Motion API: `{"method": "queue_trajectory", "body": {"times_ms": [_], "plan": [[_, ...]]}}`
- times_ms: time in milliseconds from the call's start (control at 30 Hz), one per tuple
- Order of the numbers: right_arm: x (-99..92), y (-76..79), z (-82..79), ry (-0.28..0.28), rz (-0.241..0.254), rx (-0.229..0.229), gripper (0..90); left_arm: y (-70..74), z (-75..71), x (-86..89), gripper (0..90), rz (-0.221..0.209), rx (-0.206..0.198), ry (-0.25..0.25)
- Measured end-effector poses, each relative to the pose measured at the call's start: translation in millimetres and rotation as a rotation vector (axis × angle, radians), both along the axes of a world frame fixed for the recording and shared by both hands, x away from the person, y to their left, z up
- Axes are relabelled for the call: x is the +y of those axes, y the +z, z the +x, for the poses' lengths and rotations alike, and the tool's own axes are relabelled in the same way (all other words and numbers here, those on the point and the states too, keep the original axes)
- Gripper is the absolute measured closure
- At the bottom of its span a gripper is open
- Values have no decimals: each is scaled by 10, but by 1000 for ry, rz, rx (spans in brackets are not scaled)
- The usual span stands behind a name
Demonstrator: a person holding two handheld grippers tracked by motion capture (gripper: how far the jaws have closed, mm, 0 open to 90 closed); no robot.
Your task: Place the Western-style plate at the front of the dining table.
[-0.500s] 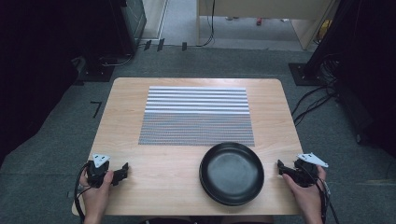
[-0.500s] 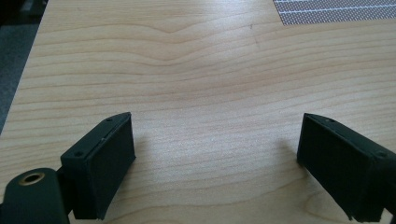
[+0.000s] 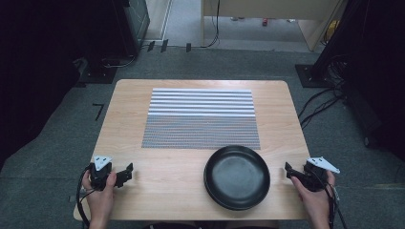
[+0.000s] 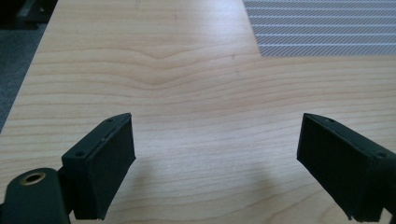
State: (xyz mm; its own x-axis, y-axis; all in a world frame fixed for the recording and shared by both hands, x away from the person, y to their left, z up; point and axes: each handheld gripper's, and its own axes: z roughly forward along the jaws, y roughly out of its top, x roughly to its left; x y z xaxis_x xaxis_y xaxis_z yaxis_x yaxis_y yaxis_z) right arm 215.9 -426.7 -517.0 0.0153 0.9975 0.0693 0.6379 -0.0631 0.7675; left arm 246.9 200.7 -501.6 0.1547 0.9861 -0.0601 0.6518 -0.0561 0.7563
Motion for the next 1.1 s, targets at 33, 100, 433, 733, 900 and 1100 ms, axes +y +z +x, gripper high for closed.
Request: {"method": "queue_trajectory", "body": {"times_ms": [33, 100, 433, 733, 900, 1100], "plan": [[0, 0, 0, 0, 0, 0, 170, 0, 0, 0, 110, 0, 0, 0], [13, 42, -18, -3, -6, -16, 170, 28, -6, -55, 111, -10, -11, -9], [123, 188, -63, -28, -25, -59, 193, 130, -27, -347, 112, -35, -36, -81], [225, 284, -99, -21, -22, -91, 203, 171, -34, -473, 113, -76, -36, -111], [266, 323, -114, -14, -6, -104, 213, 206, -36, -539, 117, -86, -42, -118], [320, 375, -137, -3, 13, -125, 229, 247, -41, -676, 117, -107, -48, -150]]}}
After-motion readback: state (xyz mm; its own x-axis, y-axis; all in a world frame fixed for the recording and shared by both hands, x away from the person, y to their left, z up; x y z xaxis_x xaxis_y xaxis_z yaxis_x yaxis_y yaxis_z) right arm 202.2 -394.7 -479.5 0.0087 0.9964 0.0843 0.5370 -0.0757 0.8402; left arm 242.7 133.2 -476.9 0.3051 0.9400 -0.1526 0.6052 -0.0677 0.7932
